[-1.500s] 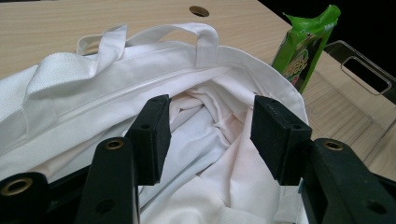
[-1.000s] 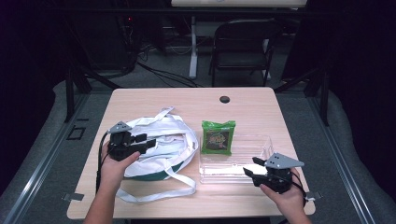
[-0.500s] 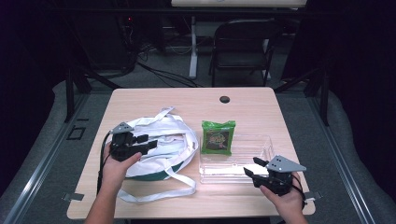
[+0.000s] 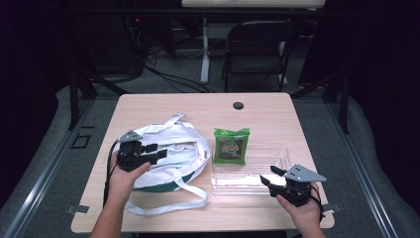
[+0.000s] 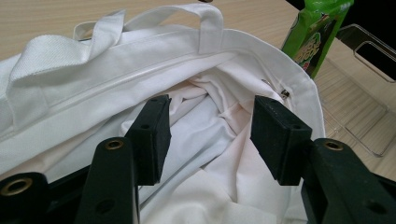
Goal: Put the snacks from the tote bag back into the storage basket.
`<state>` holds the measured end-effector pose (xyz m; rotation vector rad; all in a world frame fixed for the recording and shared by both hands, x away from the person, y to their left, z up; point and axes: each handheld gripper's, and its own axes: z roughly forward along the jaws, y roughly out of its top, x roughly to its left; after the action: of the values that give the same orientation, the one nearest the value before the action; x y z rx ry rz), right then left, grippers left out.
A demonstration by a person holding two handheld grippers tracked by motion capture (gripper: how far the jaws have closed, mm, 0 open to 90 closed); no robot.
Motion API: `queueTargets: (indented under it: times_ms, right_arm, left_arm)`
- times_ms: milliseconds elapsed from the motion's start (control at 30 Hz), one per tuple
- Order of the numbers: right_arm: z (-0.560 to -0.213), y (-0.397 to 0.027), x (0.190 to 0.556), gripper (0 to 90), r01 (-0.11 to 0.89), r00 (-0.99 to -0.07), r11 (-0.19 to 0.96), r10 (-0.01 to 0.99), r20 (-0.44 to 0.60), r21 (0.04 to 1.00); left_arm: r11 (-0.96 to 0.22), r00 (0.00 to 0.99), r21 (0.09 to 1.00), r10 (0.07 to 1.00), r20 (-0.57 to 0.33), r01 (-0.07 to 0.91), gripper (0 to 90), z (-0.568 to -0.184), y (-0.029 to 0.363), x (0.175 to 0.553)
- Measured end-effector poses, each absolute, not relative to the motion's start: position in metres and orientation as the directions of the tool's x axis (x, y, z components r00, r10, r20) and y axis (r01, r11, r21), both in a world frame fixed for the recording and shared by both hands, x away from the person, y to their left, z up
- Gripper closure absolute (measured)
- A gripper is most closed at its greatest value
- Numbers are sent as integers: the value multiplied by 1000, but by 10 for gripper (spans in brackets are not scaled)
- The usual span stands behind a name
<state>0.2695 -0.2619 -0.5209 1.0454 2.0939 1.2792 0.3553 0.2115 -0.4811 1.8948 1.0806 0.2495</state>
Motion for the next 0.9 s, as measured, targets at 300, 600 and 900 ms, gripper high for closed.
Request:
queueTargets:
  times_ms: [300,600,900]
  right_arm:
    - [-523,-266,271,455,363,-577,249,817,7,898]
    - [-523,-265,272,455,364,-577,257,817,0,895]
    - [-523,-265,272,455,368,-577,255,817,5,894]
  left_arm:
    - [-197,592,790,768,-243,580,477,-481,213,355]
    - [-192,590,792,769,-245,579,475,-481,214,355]
    - [-185,589,798,770,-244,573,475,-479,216,354]
